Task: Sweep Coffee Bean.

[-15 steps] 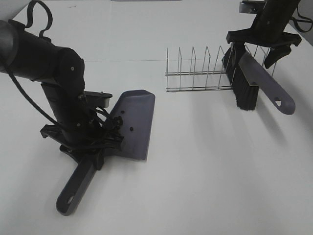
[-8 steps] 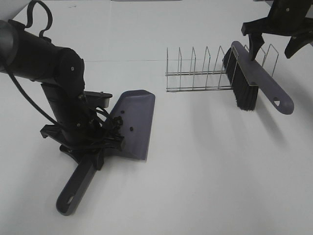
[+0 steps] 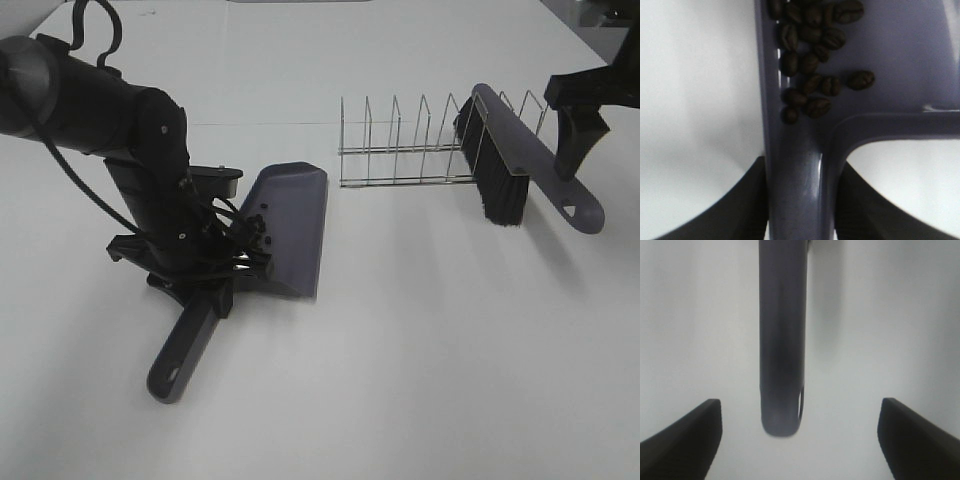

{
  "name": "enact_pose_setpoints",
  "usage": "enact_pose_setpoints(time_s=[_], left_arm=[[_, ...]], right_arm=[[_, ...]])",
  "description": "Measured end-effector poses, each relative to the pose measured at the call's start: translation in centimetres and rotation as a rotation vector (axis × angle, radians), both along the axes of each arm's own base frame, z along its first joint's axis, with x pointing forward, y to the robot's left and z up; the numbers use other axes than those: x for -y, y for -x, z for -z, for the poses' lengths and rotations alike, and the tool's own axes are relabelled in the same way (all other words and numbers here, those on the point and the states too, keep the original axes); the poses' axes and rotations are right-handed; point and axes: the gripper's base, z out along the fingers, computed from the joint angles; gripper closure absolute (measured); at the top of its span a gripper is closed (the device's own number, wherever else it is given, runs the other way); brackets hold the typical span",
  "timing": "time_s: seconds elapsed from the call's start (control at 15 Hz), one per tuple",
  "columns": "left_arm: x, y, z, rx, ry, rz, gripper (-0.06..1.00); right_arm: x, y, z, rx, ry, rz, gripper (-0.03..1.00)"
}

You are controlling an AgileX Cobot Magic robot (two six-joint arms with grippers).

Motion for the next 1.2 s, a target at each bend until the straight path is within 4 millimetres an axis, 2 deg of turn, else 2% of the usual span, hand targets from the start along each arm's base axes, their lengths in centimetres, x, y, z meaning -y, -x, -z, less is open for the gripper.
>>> enact_pose_setpoints(time_s=[0.2,0.4,0.6,0.67,0.8,0.87,1.0,1.13,1.2], left_arm=[[0.4,-1.3,0.3,-0.014,-0.053,-0.009,0.62],[0.6,-1.9,0.3,-0.014,-0.062,-0.008,0.62],[0.6,-1.9,0.3,-0.014,-0.061,-0.008,0.61],[0.7,-1.9,0.3,-0.017,-0.056,-0.013,0.58],[0.9,-1.9,0.2,-0.023,-0.034,-0.028,0.43],[1.0,-1.8,0.1,-0.030,-0.029,-0.027,0.37],[0.8,-1.6,-0.3,-0.043,-0.039,-0.020,0.37],[0.5,-1.2,-1.6,-0.056,-0.056,-0.008,0.37],[0.4,-1.1,-3.0,-0.038,-0.052,-0.001,0.37]], right_arm=[[0.0,5.0,-1.0,-0.013,-0.018,0.002,0.22],[0.1,8.8,-3.7,0.070,-0.025,0.002,0.22],[0.0,11.0,-6.6,0.184,-0.042,0.003,0.22],[0.1,11.7,-7.4,0.217,-0.043,0.003,0.22],[0.1,12.8,-8.5,0.267,-0.044,0.002,0.22],[0.1,14.1,-9.8,0.327,-0.046,0.001,0.22],[0.2,15.1,-10.7,0.369,-0.048,0.001,0.22],[0.2,16.4,-11.8,0.424,-0.050,0.000,0.22],[0.2,17.1,-12.4,0.455,-0.051,-0.001,0.22]])
